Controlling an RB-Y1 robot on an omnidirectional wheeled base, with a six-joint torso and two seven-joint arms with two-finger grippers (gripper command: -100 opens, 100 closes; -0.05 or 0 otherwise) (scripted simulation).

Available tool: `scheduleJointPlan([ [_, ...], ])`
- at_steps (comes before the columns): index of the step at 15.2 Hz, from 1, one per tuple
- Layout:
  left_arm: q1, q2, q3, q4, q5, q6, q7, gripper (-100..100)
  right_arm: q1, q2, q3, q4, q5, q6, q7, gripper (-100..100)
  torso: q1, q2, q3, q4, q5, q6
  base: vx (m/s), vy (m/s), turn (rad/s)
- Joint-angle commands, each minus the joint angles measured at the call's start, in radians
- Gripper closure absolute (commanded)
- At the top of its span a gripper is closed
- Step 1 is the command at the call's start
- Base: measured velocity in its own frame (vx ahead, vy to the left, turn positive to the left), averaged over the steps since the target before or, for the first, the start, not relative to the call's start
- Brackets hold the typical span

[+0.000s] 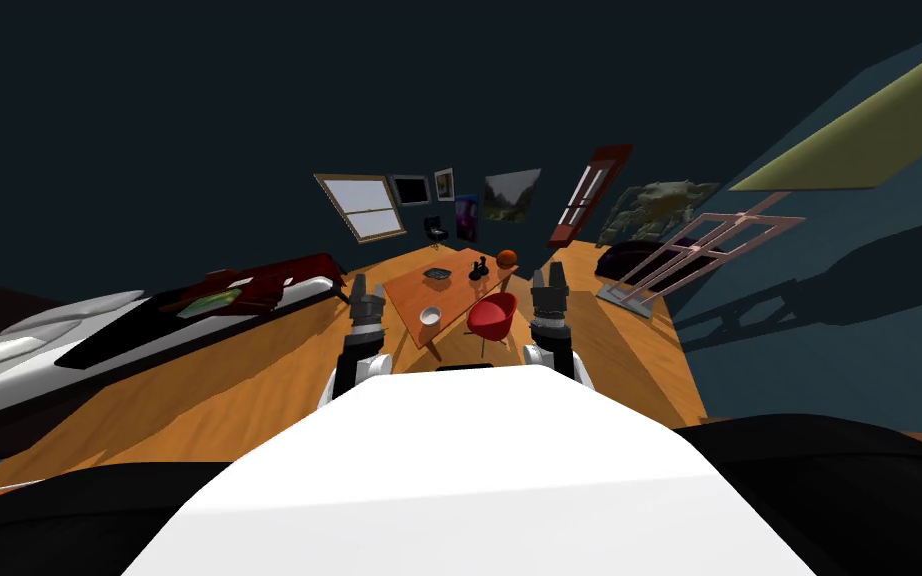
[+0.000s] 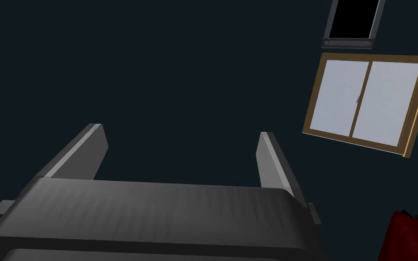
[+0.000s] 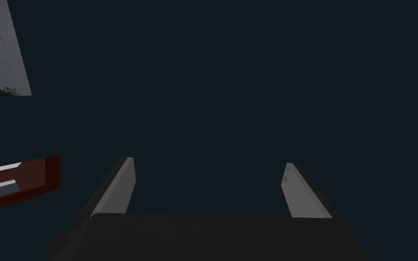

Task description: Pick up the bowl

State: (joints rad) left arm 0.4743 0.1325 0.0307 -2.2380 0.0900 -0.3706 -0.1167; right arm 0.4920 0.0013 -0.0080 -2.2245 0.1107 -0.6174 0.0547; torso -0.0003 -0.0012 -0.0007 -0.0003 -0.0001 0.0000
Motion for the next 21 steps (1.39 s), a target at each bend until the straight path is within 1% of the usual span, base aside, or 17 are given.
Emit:
scheduleJointPlan([
  [1,-0.002,0.007,0.009,0.016,0.007,0.05,-0.01,-100,0.0,0.0,0.0,0.0,0.0,0.0,0.0,0,0.0,0.0,0.0,0.0,0.0,0.0,0.013,-0.007,-0.073],
  [2,-0.002,0.007,0.009,0.016,0.007,0.066,-0.01,-100,0.0,0.0,0.0,0.0,0.0,0.0,0.0,0,0.0,0.0,0.0,0.0,0.0,0.0,0.016,-0.009,-0.083],
  [3,-0.002,0.007,0.009,0.016,0.007,0.066,-0.01,-100,0.0,0.0,0.0,0.0,0.0,0.0,0.0,0,0.0,0.0,0.0,0.0,0.0,0.0,0.012,-0.005,-0.028],
  [4,-0.006,0.015,0.02,0.033,0.015,0.102,-0.018,-100,0.0,0.0,0.0,0.0,0.0,0.0,0.0,0,0.0,0.0,0.0,0.0,0.0,0.0,0.013,-0.009,-0.091],
  [5,-0.006,0.015,0.02,0.033,0.015,0.117,-0.018,-100,0.0,0.0,0.0,0.0,0.0,0.0,0.0,0,0.0,0.0,0.0,0.0,0.0,0.0,0.014,-0.009,-0.091],
  [6,-0.01,0.022,0.032,0.051,0.023,0.141,-0.025,-100,0.0,0.0,0.0,0.0,0.0,0.0,0.0,0,0.0,0.0,0.0,0.0,0.0,0.0,0.017,-0.008,-0.128],
  [8,-0.01,0.022,0.032,0.051,0.023,0.171,-0.025,-100,0.0,0.0,0.0,0.0,0.0,0.0,0.0,0,0.0,0.0,0.0,0.0,0.0,0.0,0.017,-0.005,-0.054],
  [9,-0.014,0.03,0.044,0.07,0.032,0.198,-0.033,-100,0.0,0.0,0.0,0.0,0.0,0.0,0.0,0,0.0,0.0,0.0,0.0,0.0,0.0,0.018,-0.009,-0.088],
  [10,-0.014,0.03,0.044,0.07,0.032,0.219,-0.033,-100,0.0,0.0,0.0,0.0,0.0,0.0,0.0,0,0.0,0.0,0.0,0.0,0.0,0.0,0.019,-0.01,-0.103],
  [11,-0.014,0.03,0.044,0.07,0.032,0.227,-0.033,-100,0.0,0.0,0.0,0.0,0.0,0.0,0.0,0,0.0,0.0,0.0,0.0,0.0,0.0,0.014,-0.006,-0.03],
  [12,-0.018,0.037,0.056,0.088,0.041,0.255,-0.042,-100,0.0,0.0,0.0,0.0,0.0,0.0,0.0,0,0.0,0.0,0.0,0.0,0.0,0.0,0.018,-0.01,-0.09],
  [14,-0.018,0.037,0.056,0.088,0.041,0.285,-0.042,-100,0.0,0.0,0.0,0.0,0.0,0.0,0.0,0,0.0,0.0,0.0,0.0,0.0,0.0,0.018,-0.008,-0.064],
  [15,-0.022,0.044,0.068,0.107,0.05,0.311,-0.05,-100,0.0,0.0,0.0,0.0,0.0,0.0,0.0,0,0.0,0.0,0.0,0.0,0.0,0.0,0.019,-0.012,-0.105],
  [17,-0.022,0.044,0.068,0.107,0.05,0.344,-0.05,-100,0.0,0.0,0.0,0.0,0.0,0.0,0.0,0,0.0,0.0,0.0,0.0,0.0,0.0,0.018,-0.007,-0.068],
  [18,-0.027,0.05,0.081,0.126,0.059,0.369,-0.058,-100,0.0,0.0,0.0,0.0,0.0,0.0,0.0,0,0.0,0.0,0.0,0.0,0.0,0.0,0.017,-0.008,-0.096],
  [20,-0.027,0.05,0.081,0.126,0.059,0.405,-0.058,-100,0.0,0.0,0.0,0.0,0.0,0.0,0.0,0,0.0,0.0,0.0,0.0,0.0,0.0,0.017,-0.006,-0.073],
  [21,-0.027,0.05,0.081,0.126,0.059,0.405,-0.058,-100,0.0,0.0,0.0,0.0,0.0,0.0,0.0,0,0.0,0.0,0.0,0.0,0.0,0.0,0.01,-0.002,-0.001],
])
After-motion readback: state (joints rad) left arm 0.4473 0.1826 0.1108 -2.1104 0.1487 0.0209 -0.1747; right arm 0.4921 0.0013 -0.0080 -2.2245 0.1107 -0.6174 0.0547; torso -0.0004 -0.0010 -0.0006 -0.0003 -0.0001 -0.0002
